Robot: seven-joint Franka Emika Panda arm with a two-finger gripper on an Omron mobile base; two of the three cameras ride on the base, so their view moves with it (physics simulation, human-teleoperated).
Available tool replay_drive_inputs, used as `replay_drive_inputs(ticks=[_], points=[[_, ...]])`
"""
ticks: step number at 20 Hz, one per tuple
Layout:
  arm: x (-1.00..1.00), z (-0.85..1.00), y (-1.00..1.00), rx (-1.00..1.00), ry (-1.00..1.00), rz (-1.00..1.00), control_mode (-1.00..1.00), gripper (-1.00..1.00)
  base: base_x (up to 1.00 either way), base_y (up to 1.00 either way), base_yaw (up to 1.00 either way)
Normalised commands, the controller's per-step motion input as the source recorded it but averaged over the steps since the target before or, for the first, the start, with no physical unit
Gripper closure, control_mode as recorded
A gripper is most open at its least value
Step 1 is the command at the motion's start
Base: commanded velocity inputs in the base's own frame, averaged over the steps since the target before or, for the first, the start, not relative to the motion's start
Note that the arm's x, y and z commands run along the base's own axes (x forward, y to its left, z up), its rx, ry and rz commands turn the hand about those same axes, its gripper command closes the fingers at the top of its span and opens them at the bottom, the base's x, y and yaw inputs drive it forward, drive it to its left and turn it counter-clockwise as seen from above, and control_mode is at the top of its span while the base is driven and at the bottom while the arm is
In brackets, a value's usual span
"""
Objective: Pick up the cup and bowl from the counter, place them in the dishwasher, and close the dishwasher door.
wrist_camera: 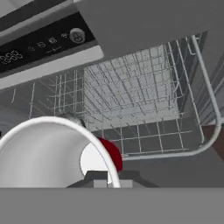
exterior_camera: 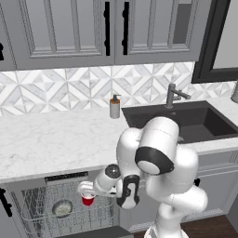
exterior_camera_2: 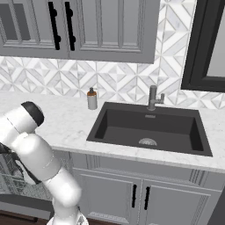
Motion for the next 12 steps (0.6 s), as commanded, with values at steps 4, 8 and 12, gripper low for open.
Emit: replay_drive_inputs(ticks=[4, 8, 12], points=[[0.0, -0.11, 0.0, 0.0, -0.17, 0.0, -1.0, 1.0, 0.0, 0.0, 0.0], [0.0, -0.47, 0.0, 0.0, -0.12, 0.0, -1.0, 1.0, 0.0, 0.0, 0.0], [0.0, -0.64, 0.0, 0.0, -0.02, 0.0, -1.0, 1.0, 0.0, 0.0, 0.0]])
